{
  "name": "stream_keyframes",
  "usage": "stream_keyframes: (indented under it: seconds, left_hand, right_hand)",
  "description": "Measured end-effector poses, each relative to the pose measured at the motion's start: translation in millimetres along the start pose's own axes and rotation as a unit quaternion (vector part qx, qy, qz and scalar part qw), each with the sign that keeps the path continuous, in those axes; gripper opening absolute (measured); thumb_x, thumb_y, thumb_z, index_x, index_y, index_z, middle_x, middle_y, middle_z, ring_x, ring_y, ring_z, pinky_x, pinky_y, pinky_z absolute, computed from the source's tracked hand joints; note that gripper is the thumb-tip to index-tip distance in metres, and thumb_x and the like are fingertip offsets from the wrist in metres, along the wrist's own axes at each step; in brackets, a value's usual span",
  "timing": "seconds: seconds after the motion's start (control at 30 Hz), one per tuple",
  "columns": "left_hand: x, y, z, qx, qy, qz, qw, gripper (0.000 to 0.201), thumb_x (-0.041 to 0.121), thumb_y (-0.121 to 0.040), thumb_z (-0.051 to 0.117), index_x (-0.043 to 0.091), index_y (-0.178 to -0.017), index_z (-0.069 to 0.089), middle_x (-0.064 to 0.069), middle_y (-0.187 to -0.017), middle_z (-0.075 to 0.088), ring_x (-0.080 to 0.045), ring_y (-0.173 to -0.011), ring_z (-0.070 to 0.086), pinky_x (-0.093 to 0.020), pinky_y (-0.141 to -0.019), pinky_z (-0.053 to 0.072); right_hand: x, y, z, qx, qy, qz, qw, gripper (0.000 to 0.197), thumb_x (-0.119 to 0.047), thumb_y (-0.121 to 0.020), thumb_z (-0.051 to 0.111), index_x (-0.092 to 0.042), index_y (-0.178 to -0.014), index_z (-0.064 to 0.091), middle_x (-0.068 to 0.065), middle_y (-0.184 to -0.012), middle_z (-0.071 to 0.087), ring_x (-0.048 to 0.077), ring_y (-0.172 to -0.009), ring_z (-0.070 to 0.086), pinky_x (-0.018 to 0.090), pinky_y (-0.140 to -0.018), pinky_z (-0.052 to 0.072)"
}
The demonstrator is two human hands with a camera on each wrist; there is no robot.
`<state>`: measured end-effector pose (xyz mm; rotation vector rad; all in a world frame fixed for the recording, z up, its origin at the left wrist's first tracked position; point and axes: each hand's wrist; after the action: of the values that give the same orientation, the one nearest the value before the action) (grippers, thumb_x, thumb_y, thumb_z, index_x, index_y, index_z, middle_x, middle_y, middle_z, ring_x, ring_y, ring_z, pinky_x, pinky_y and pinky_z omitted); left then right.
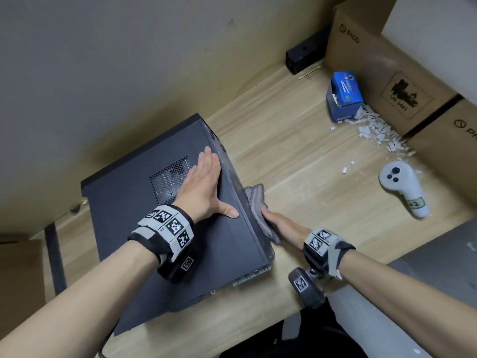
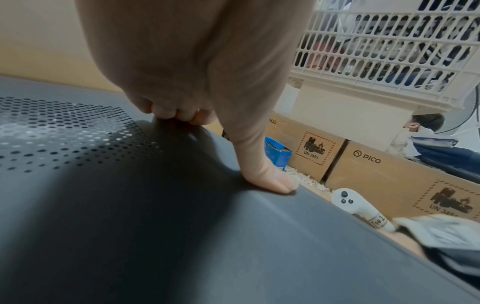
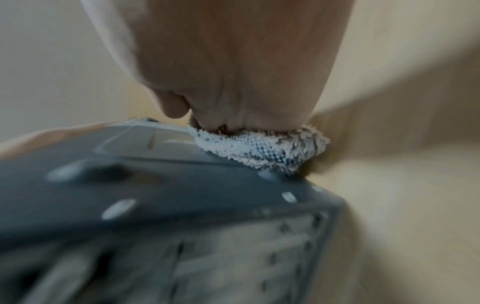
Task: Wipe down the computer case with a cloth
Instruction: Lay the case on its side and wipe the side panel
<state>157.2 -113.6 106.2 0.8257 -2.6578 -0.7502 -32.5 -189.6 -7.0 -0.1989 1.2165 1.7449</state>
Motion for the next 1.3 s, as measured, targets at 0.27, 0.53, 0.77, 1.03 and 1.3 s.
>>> stream_keyframes:
  seconds: [0.27,0.53,0.77,1.03,1.3]
  left_hand:
    - [-1,-1,2,0.008,-0.003,0.003,1.000,0.154,0.064,-0.049,0.084,0.005,-0.153,-0.011,-0.012,-0.160,-0.023,-0.024,-0.149,-0.017,-0.040,-0.123,0.001]
    - [3,2,-3,-0.004,-0.008,-0.003,1.000,0.153,0.064,-0.050,0.084,0.003,-0.152,-0.013,-0.014,-0.160,-0.023,-0.026,-0.149,-0.017,-0.041,-0.123,0.003]
    - [4,3,-4,-0.003,-0.009,-0.004,1.000,0.152,0.063,-0.051,0.084,0.003,-0.153,-0.011,-0.014,-0.160,-0.022,-0.027,-0.149,-0.015,-0.041,-0.123,0.004]
    - [3,2,-4,0.000,-0.015,0.003,1.000,0.153,0.066,-0.050,0.083,0.003,-0.153,-0.012,-0.015,-0.160,-0.023,-0.027,-0.150,-0.015,-0.041,-0.123,0.004]
    - [1,1,-1,-0.001,0.002,0.005,1.000,0.155,0.065,-0.049,0.083,0.004,-0.153,-0.013,-0.013,-0.159,-0.025,-0.024,-0.149,-0.018,-0.037,-0.122,-0.001]
  right_hand:
    - [-15,28,8,0.007,0.057,-0.065,0.996,0.051,-0.044,-0.107,0.027,-0.015,-0.137,0.055,0.008,-0.135,0.062,0.023,-0.127,0.057,0.036,-0.109,0.043]
    - [-40,-34,-4,0.023,0.079,-0.013,0.997,0.072,-0.064,-0.099,0.028,-0.008,-0.134,0.056,0.020,-0.131,0.062,0.033,-0.122,0.060,0.051,-0.110,0.042]
    - [2,20,-12,0.013,0.067,0.001,0.998,0.079,-0.062,-0.098,0.035,0.006,-0.133,0.053,0.032,-0.131,0.056,0.045,-0.124,0.053,0.053,-0.112,0.037]
    - [-26,54,10,-0.032,0.003,-0.105,0.994,0.050,-0.034,-0.107,0.031,0.001,-0.132,0.057,0.015,-0.132,0.063,0.021,-0.122,0.060,0.022,-0.095,0.048]
    - [-70,-17,12,-0.018,0.060,-0.128,0.990,0.050,-0.043,-0.107,0.031,-0.010,-0.125,0.062,0.004,-0.118,0.071,0.013,-0.111,0.065,0.033,-0.101,0.046]
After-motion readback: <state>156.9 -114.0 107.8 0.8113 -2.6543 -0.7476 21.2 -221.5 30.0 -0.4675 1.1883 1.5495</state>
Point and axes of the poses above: each hand's wrist, its own y-axis away from the middle knuckle, its own z-axis out of the palm, x = y × z
